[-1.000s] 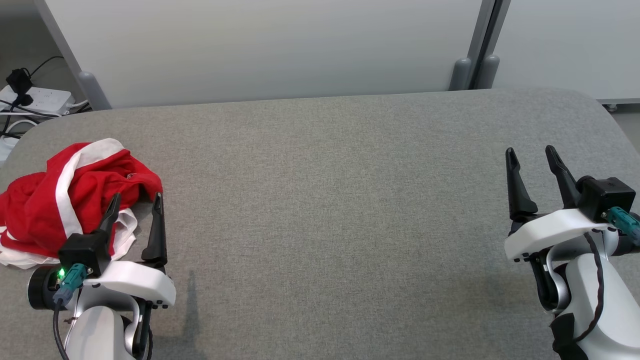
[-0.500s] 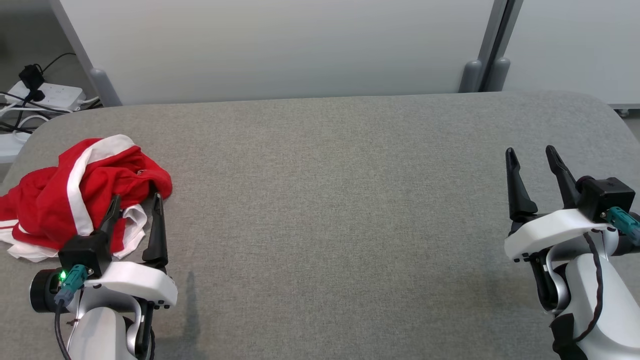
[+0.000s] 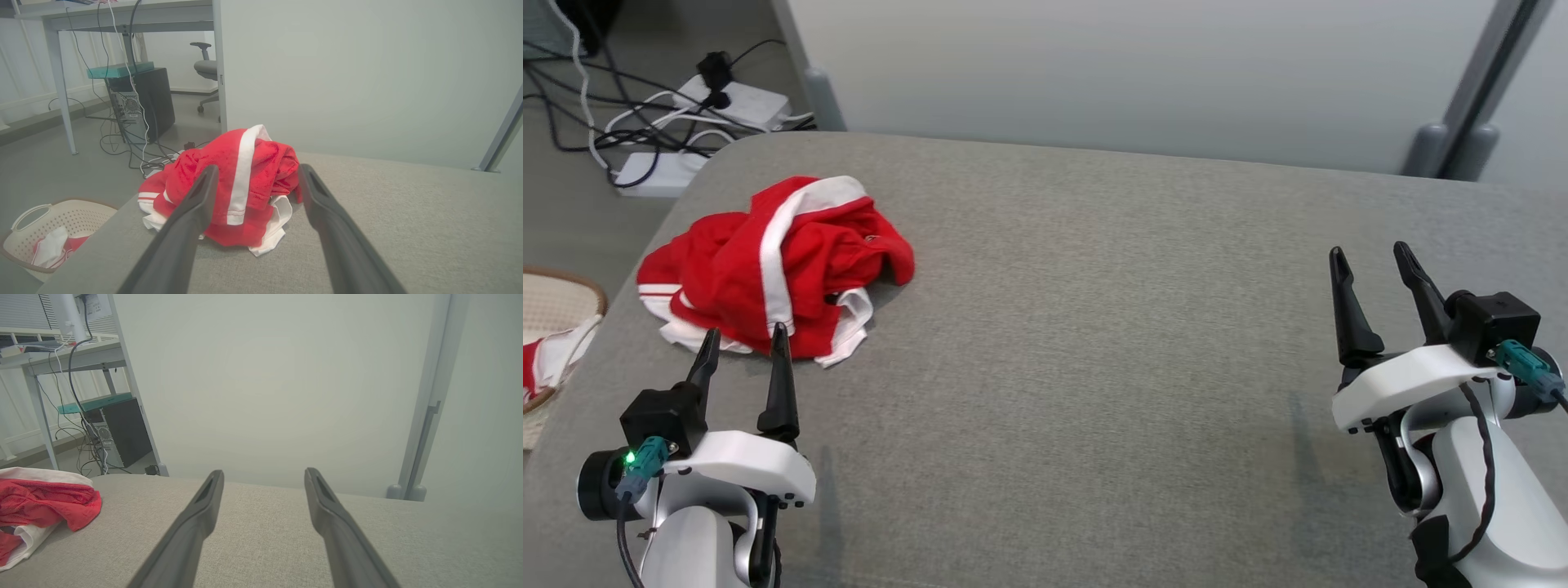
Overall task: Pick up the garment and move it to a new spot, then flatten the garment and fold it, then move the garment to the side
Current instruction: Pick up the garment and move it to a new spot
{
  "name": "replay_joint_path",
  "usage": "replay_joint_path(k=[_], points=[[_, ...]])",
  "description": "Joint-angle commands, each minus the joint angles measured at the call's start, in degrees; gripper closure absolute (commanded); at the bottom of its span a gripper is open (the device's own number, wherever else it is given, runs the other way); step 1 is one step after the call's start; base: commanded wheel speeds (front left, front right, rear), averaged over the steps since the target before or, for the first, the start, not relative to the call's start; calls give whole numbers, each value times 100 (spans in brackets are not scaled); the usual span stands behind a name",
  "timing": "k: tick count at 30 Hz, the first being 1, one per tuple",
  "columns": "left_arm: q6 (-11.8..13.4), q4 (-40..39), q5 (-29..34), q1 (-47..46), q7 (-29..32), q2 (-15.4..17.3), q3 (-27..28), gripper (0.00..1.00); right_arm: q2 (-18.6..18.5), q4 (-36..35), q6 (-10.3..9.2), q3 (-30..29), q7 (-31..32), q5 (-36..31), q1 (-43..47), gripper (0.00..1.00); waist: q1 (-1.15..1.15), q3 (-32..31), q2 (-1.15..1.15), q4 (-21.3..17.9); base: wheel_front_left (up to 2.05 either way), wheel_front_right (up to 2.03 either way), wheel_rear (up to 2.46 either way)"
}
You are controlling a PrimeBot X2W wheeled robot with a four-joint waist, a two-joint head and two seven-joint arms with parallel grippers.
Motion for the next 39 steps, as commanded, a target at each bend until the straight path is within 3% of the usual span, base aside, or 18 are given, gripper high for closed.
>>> replay_joint_path(k=[1,6,15,22,39], points=[[27,-118,-63,-238,-60,115,145,0,13,-76,9,161,-77,43,-163,0,0,101,0,437,0,0,0],[35,-77,-112,-285,-60,106,88,0,-2,-66,9,234,-77,65,-211,0,0,231,0,937,0,0,0],[-75,101,-393,-391,-60,101,73,0,10,-4,9,441,-77,120,-303,0,0,430,0,1203,0,0,0],[-218,582,-530,-957,-60,202,-52,0,1,31,9,586,-77,242,-431,0,0,703,0,968,0,0,0],[-248,2094,-962,-2910,-60,1057,-440,0,-128,-21,9,662,-77,260,-744,0,0,1764,0,131,0,0,0]])
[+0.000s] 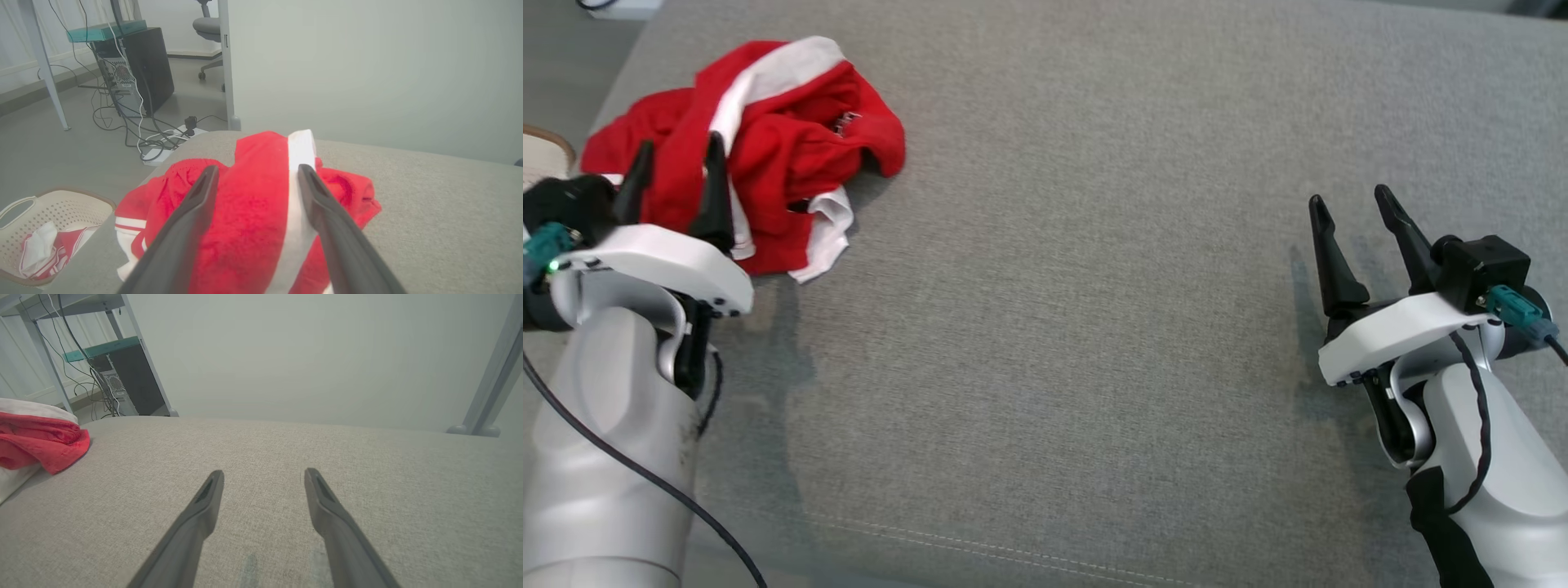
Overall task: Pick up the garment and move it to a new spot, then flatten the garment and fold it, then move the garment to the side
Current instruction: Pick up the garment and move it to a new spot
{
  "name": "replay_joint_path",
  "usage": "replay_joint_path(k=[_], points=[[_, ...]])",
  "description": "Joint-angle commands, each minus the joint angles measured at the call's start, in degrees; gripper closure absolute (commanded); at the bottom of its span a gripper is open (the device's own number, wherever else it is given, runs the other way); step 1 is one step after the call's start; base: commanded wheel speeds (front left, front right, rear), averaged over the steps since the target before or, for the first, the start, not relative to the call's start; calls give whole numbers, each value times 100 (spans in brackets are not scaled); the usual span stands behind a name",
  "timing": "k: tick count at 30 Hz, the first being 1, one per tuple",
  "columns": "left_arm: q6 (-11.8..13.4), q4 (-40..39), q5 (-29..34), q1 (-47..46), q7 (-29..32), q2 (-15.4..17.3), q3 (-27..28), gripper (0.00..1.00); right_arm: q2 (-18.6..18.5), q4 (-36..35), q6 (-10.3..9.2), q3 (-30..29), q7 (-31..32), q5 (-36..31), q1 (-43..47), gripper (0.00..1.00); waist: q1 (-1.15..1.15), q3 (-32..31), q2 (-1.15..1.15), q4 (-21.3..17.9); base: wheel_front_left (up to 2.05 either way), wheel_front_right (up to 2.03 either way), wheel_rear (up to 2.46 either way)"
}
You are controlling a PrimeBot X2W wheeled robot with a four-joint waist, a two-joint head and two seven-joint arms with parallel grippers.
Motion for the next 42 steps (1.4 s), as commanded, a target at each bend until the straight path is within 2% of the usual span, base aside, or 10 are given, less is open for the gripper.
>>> replay_joint_path(k=[1,12,13,15,18,21,27,28,33,42], points=[[-40,91,28,-302,-59,405,90,0,32,-149,8,116,-77,14,-157,0,0,256,0,-213,0,0,0],[460,1189,197,-843,-59,625,74,0,69,-119,8,98,-77,66,-231,0,0,477,0,-585,0,0,0],[490,1269,188,-878,-59,636,82,50,75,-115,8,99,-77,68,-225,0,0,477,0,-618,0,0,0],[585,1347,208,-927,-59,667,79,100,72,-106,8,73,-77,90,-211,0,0,476,0,-667,0,0,0],[616,1425,158,-967,-59,696,124,100,74,-121,8,15,-77,122,-181,0,0,445,0,-736,0,0,0],[419,862,80,-950,-59,644,201,100,95,-201,8,-62,-77,156,-150,0,0,419,0,-778,0,0,0],[154,-490,164,-714,-59,137,69,100,184,-303,8,-100,-77,236,21,0,0,301,0,-865,0,0,0],[76,-927,250,-635,-59,-114,-150,100,212,-316,8,-91,-77,262,81,0,0,260,0,-919,0,0,0],[-21,-1724,189,-476,-59,-473,-738,100,253,-325,8,-71,-77,298,158,0,0,184,0,-1127,0,0,0],[-39,-2234,-377,334,-59,-602,-2220,100,300,-385,8,-128,-77,319,236,0,0,16,0,-1584,0,0,0]])
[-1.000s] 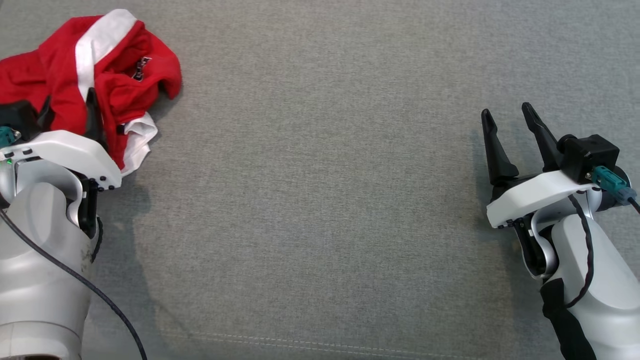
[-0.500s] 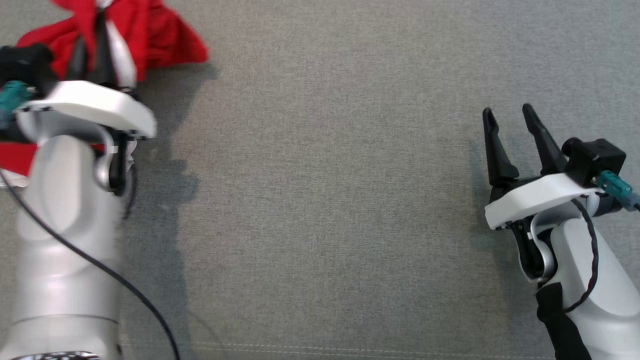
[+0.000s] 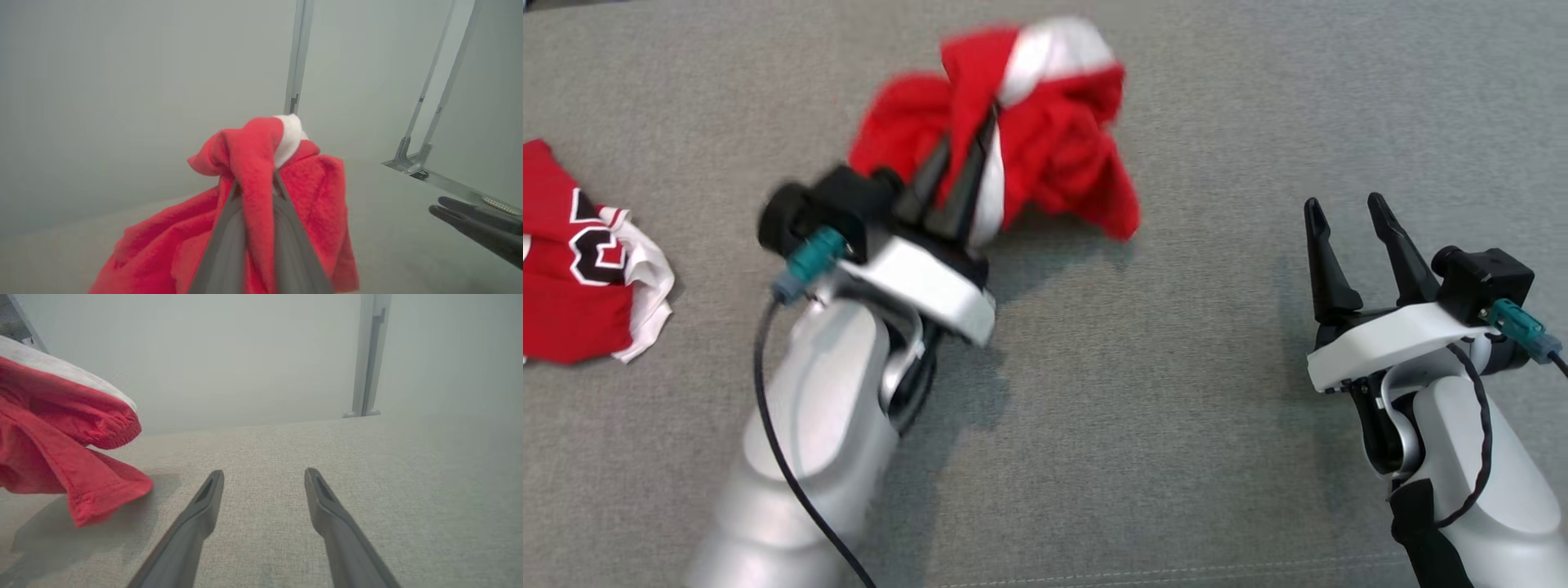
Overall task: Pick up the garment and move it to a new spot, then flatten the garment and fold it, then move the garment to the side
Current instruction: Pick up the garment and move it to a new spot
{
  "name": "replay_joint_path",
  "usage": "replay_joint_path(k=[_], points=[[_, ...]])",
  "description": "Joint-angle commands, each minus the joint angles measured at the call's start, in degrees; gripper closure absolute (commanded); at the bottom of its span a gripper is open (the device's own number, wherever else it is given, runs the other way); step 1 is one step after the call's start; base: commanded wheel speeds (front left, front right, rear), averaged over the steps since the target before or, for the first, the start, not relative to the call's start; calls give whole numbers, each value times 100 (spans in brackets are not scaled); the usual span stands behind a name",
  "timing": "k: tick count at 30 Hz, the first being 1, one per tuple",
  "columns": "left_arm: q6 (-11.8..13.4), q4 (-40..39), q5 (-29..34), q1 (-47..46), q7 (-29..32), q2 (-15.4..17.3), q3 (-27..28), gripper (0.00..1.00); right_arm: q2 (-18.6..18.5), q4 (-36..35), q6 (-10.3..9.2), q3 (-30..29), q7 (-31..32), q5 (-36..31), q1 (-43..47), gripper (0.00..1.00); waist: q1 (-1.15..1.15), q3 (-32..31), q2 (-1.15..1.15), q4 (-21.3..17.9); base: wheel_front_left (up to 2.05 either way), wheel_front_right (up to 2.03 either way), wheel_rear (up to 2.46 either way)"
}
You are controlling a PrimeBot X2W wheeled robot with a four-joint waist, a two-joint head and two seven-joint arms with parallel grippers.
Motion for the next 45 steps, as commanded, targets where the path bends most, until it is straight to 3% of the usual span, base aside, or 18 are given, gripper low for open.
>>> replay_joint_path(k=[1,10,11,12,13,19,31,45], points=[[-39,-24,-112,159,-27,168,15,100,47,-172,8,81,-76,42,98,0,0,-78,0,-137,0,0,0],[6,644,-99,835,-27,166,-353,100,48,-202,8,170,-76,88,131,0,0,-310,0,-433,0,0,0],[13,664,-111,889,-27,166,-325,78,44,-203,8,168,-76,79,146,0,0,-346,0,-431,0,0,0],[16,678,-111,941,-27,166,-303,26,31,-197,8,163,-76,84,159,0,0,-381,0,-422,0,0,0],[17,680,-121,995,-27,166,-277,0,12,-200,8,163,-76,90,170,0,0,-417,0,-403,0,0,0],[90,487,-74,1317,-27,166,61,0,-73,-245,8,164,-76,144,265,0,0,-666,0,-220,0,0,0],[221,-198,355,2363,-27,241,1291,0,-144,-259,8,36,-76,177,675,0,0,-1381,0,341,0,0,0],[142,-988,631,3262,-27,196,2252,0,-114,-396,8,-146,-76,68,1086,0,0,-1729,0,288,0,0,0]])
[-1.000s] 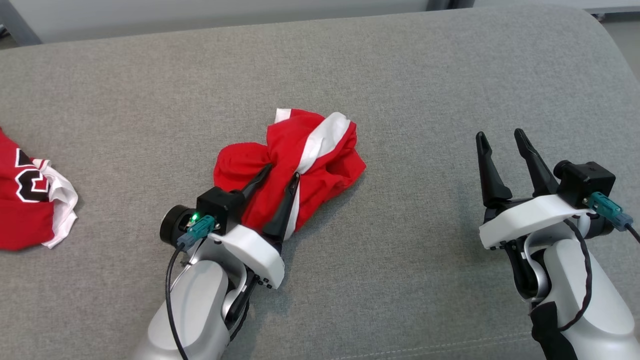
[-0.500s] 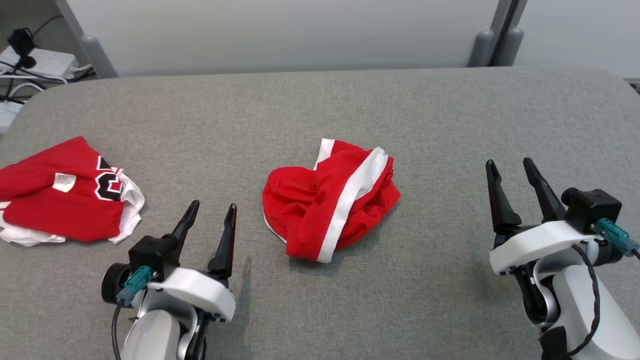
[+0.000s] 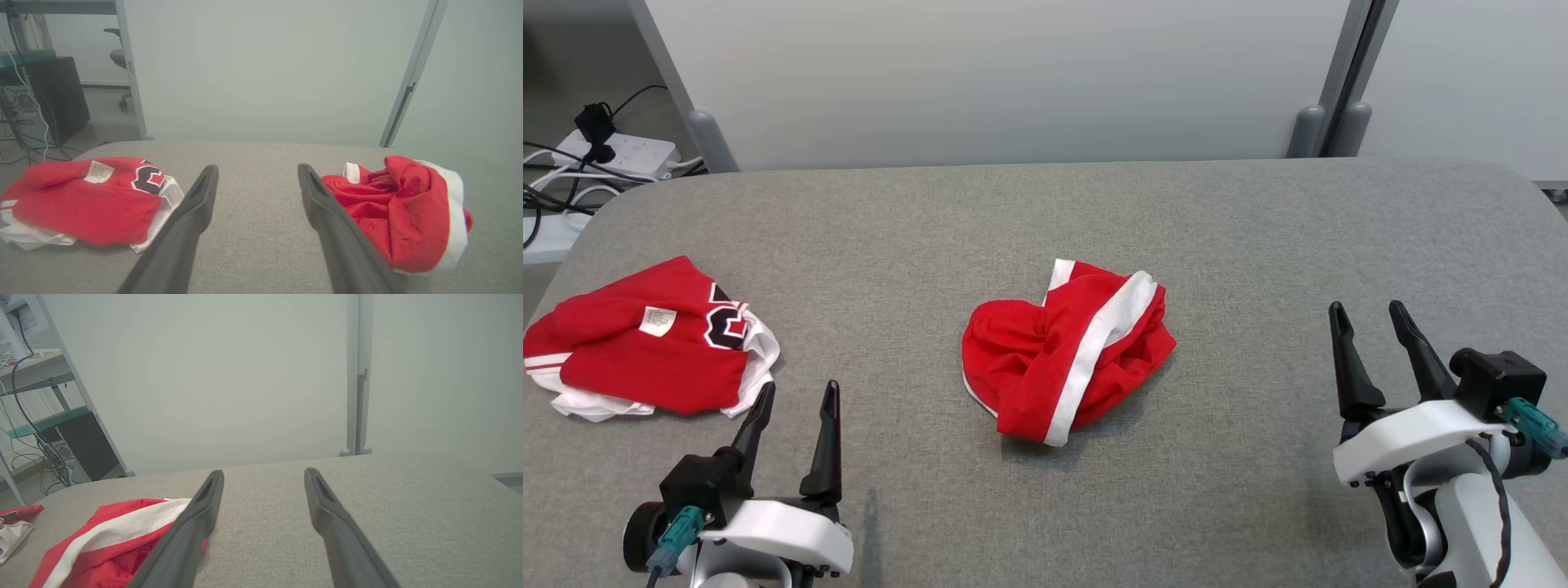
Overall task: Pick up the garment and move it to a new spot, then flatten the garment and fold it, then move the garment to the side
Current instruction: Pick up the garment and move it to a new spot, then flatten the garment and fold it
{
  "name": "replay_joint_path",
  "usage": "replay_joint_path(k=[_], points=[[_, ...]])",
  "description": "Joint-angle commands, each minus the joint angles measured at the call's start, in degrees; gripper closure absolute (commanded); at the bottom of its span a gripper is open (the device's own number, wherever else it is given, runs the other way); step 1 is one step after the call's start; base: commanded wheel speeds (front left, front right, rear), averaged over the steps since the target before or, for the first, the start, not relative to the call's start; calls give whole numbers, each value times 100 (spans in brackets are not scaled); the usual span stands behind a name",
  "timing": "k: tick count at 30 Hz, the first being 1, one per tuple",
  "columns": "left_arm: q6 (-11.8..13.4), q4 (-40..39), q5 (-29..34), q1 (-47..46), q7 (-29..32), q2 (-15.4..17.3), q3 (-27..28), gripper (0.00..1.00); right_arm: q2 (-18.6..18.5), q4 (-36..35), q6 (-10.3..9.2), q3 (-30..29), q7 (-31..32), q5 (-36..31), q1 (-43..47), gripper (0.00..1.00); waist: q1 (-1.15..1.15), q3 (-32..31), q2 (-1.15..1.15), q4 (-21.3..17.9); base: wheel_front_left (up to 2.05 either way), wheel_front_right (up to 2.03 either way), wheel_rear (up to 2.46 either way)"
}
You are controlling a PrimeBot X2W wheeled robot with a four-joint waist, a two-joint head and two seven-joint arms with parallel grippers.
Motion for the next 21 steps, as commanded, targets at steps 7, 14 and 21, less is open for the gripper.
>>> replay_joint_path(k=[7,14,21], points=[[-51,-359,116,30,-34,38,395,0,-53,-293,8,87,-76,-100,139,0,0,-41,0,-109,0,0,0],[-78,-449,20,37,-34,29,197,0,-75,-210,8,369,-76,-91,91,0,0,115,0,12,0,0,0],[-68,-519,-140,-18,-34,28,-339,0,-115,109,8,1269,-76,19,-350,0,0,306,0,407,0,0,0]])
